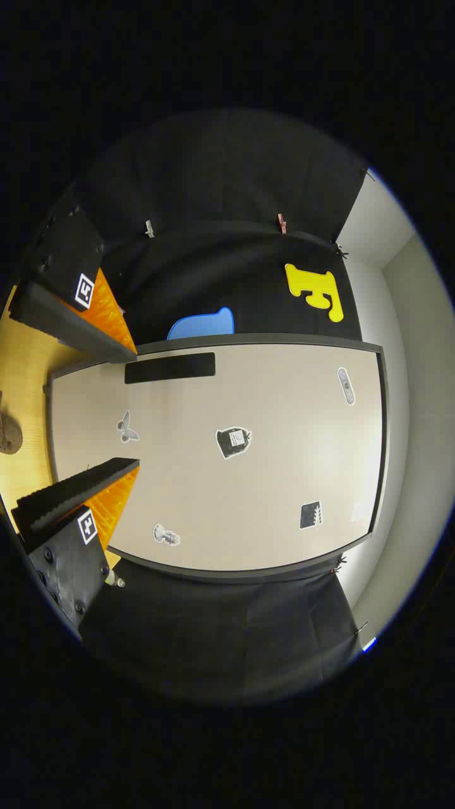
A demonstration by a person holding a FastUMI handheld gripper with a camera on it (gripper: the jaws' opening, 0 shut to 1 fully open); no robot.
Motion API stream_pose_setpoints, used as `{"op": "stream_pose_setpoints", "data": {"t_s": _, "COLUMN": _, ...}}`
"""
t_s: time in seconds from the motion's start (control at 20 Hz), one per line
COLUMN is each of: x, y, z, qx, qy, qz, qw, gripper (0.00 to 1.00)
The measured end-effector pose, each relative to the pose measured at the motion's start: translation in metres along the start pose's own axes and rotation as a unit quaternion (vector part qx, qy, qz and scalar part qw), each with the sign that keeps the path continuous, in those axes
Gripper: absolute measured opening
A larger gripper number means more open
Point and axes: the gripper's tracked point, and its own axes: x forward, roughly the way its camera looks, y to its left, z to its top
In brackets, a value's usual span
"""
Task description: Open the shoe cabinet door, grab the shoes and put them into the shoe cabinet, then close the shoe cabinet door.
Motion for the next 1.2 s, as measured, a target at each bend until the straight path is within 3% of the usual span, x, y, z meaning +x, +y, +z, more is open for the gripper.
{"op": "stream_pose_setpoints", "data": {"t_s": 0.8, "x": -0.008, "y": 0.004, "z": 0.004, "qx": -0.009, "qy": -0.007, "qz": 0.003, "qw": 1.000, "gripper": 0.99}}
{"op": "stream_pose_setpoints", "data": {"t_s": 1.2, "x": 0.028, "y": 0.037, "z": -0.012, "qx": -0.003, "qy": 0.023, "qz": 0.016, "qw": 1.000, "gripper": 0.99}}
